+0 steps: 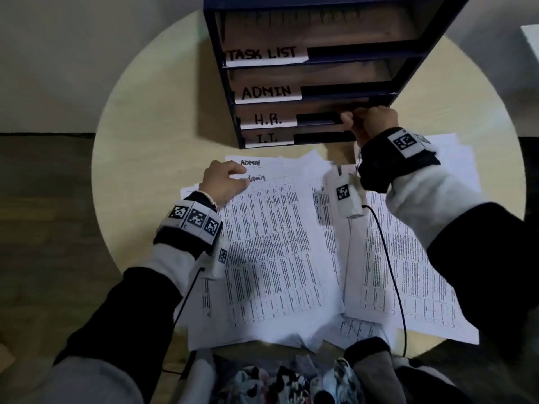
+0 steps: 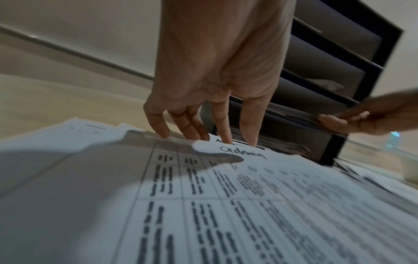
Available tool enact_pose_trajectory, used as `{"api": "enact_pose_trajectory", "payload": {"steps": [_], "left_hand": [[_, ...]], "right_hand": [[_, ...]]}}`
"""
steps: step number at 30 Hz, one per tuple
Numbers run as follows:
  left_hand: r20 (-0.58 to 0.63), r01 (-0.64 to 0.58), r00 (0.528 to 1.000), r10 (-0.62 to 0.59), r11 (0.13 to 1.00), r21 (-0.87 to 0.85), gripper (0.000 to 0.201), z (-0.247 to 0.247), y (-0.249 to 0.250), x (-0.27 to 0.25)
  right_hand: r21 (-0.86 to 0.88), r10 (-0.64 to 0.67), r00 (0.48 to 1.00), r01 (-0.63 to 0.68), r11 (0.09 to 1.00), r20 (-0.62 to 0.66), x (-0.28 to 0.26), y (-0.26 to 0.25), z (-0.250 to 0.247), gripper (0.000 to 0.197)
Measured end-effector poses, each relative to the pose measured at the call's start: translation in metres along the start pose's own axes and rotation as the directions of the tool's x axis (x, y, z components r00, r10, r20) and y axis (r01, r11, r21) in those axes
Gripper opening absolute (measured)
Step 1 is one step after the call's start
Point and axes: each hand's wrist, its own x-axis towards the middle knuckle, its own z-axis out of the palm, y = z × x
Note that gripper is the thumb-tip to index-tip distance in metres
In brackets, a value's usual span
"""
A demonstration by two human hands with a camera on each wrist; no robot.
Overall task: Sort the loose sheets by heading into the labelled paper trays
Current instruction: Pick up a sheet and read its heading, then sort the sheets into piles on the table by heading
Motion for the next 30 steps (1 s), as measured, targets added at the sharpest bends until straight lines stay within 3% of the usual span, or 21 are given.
{"api": "enact_pose_trajectory", "payload": {"steps": [2,4,8,12,16,19,23,25,27,30], "left_hand": [[-0.004,-0.025,1.000,0.026,0.987,0.160,0.026,0.003,-0.001,-0.001],[0.006,-0.041,0.999,0.040,0.979,0.198,0.019,0.008,0.000,-0.004],[0.077,-0.122,0.991,0.111,0.981,0.150,0.014,0.017,0.005,-0.015],[0.121,-0.184,0.978,0.171,0.978,0.104,0.006,0.022,0.018,-0.029],[0.037,-0.218,0.975,0.218,0.976,-0.005,0.006,0.031,0.030,-0.040],[0.061,-0.190,0.979,0.194,0.980,-0.068,0.005,0.043,0.031,-0.046],[0.071,-0.153,0.984,0.164,0.979,-0.137,0.031,0.046,0.019,-0.048],[-0.050,-0.148,0.988,0.145,0.987,-0.057,0.046,0.042,0.013,-0.044],[-0.165,-0.086,0.982,0.093,0.995,0.050,0.045,0.035,0.008,-0.037],[-0.134,0.030,0.991,-0.002,0.977,0.211,0.052,0.025,0.007,-0.033]], "right_hand": [[0.319,0.077,0.994,-0.099,0.942,0.080,-0.002,0.008,0.001,0.017],[0.417,0.087,0.993,-0.113,0.902,0.080,-0.013,0.017,-0.003,0.026],[0.080,0.099,0.945,-0.130,0.988,0.312,-0.044,0.042,-0.022,0.025],[-0.216,0.181,0.905,-0.103,0.971,0.384,-0.067,0.067,-0.038,0.005],[-0.337,0.246,0.812,-0.065,0.939,0.529,-0.084,0.083,-0.043,0.027],[-0.423,0.229,0.843,-0.002,0.906,0.487,-0.090,0.089,-0.048,0.002],[-0.444,0.212,0.870,0.010,0.896,0.446,-0.084,0.092,-0.057,0.013],[-0.431,0.199,0.877,0.011,0.902,0.438,-0.081,0.097,-0.063,0.007],[-0.415,0.196,0.883,-0.001,0.910,0.427,-0.081,0.104,-0.069,0.005],[-0.392,0.175,0.890,0.005,0.920,0.421,-0.085,0.111,-0.074,0.015]]}}
